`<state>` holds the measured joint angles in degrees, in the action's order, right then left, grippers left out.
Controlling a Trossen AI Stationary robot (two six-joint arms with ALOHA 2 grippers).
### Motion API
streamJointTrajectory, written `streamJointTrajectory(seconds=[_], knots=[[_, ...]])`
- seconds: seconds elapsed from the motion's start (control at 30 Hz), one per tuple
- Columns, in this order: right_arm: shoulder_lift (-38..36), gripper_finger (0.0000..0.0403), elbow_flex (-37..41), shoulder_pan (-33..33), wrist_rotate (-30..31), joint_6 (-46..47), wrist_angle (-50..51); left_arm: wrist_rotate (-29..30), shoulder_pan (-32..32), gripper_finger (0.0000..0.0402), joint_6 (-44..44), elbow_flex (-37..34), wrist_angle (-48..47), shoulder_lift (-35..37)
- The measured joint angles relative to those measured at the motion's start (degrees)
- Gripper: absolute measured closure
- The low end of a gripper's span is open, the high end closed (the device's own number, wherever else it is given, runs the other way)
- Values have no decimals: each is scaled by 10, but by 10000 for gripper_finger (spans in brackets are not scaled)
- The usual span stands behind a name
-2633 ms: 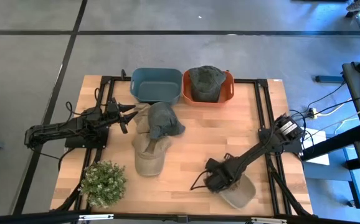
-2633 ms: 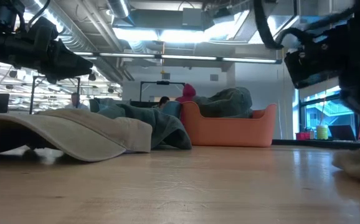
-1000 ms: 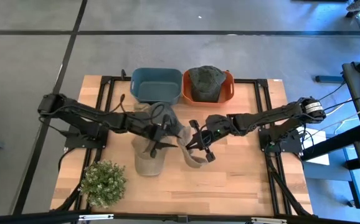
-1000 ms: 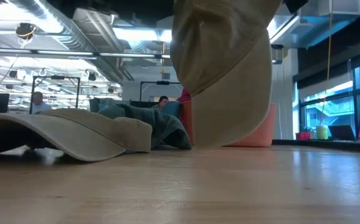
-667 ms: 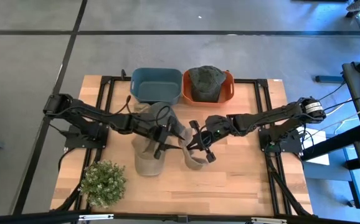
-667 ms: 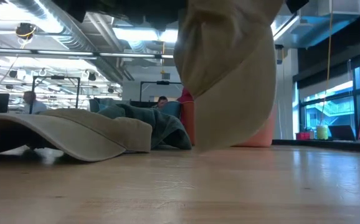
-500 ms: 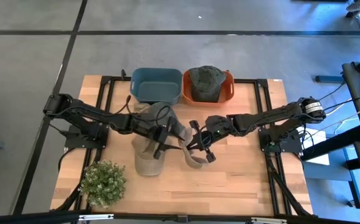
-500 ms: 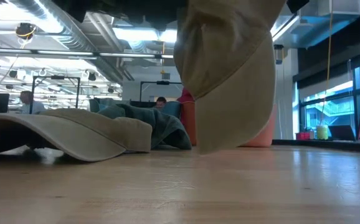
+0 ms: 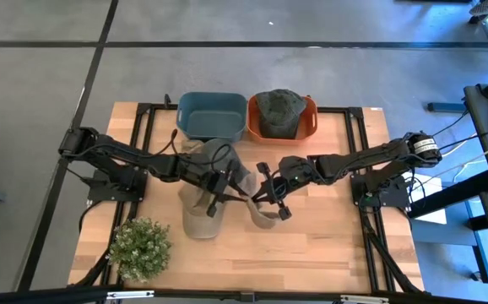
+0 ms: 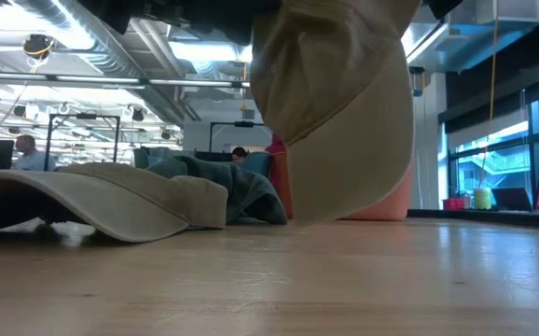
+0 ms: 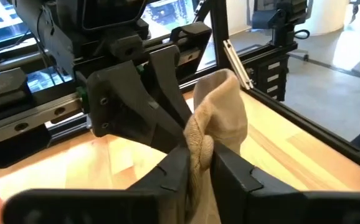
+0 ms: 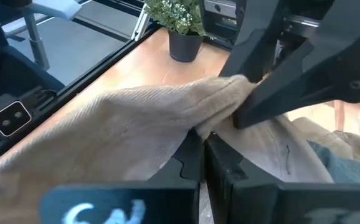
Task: Pick & Place hat
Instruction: Put the bottom brown cap into the dark blue bin
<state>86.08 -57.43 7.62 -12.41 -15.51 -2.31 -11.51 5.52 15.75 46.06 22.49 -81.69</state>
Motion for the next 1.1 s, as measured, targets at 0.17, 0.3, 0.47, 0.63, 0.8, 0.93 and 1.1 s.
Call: streamJointTrajectory(seconds=[0.17, 0.3, 0.47, 0.63, 0.8, 0.93, 1.1], knots=[[0, 380, 0, 1, 37, 12, 1, 4, 0, 375, 0, 0, -4, 1], [0, 360, 0, 0, 64, 16, 3, 7, 0, 376, 0, 0, -5, 1], [0, 324, 0, 0, 100, 14, 6, 7, 0, 372, 0, 0, -7, 1], [-37, 277, -1, 0, 160, 17, 42, 51, 0, 375, 0, 0, -29, 24], [-124, 252, -2, 4, 273, 69, 116, 110, 0, 375, 10, 5, -75, 71], [-186, 250, -2, 9, 309, 125, 173, 210, -9, 375, 47, 49, -184, 99], [-215, 249, -2, 12, 310, 162, 217, 312, -49, 376, 92, 124, -293, 109]])
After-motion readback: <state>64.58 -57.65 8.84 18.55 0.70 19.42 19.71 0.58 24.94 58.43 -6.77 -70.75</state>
